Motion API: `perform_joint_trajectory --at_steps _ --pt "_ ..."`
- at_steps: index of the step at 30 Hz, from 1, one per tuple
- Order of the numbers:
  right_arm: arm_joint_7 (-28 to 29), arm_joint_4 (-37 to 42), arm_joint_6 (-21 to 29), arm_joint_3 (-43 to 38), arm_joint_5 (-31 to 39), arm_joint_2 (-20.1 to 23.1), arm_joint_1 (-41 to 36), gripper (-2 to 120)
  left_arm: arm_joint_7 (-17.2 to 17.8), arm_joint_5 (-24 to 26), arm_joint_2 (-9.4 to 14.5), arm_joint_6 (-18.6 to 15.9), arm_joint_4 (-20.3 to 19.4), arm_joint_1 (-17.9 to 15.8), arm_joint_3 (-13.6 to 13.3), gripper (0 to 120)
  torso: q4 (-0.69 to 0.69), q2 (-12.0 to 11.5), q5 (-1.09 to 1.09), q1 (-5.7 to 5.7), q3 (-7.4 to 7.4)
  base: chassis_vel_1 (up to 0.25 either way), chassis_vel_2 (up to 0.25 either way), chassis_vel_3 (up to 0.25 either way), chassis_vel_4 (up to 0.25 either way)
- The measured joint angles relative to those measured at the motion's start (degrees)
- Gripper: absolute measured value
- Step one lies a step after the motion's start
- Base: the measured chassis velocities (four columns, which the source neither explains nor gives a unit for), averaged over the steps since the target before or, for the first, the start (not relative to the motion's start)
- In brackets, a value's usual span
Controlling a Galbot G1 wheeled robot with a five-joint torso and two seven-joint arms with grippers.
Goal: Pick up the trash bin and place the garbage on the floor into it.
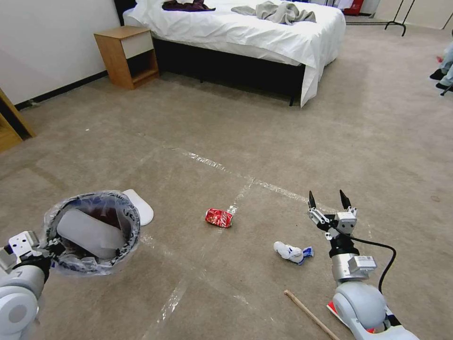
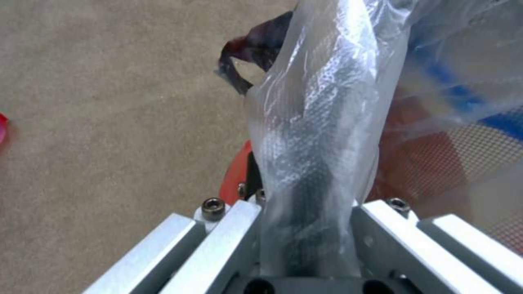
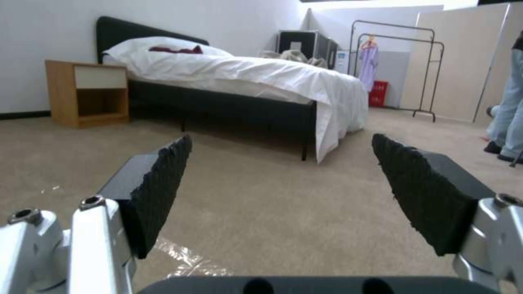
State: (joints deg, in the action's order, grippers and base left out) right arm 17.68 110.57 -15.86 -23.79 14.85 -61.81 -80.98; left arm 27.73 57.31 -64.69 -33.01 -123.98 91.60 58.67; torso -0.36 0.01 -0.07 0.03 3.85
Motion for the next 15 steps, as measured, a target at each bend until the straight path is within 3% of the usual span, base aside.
perform_joint_trajectory --at_steps 15 --pt "0.1 -0.3 -0.3 -0.6 -0.7 -0.6 -0.2 87 -3.3 -5.9 -1.2 2.4 1.2 1.3 -1.4 0 0.00 0.0 0.00 0.00 0.00 0.000 0.000 0.000 0.000"
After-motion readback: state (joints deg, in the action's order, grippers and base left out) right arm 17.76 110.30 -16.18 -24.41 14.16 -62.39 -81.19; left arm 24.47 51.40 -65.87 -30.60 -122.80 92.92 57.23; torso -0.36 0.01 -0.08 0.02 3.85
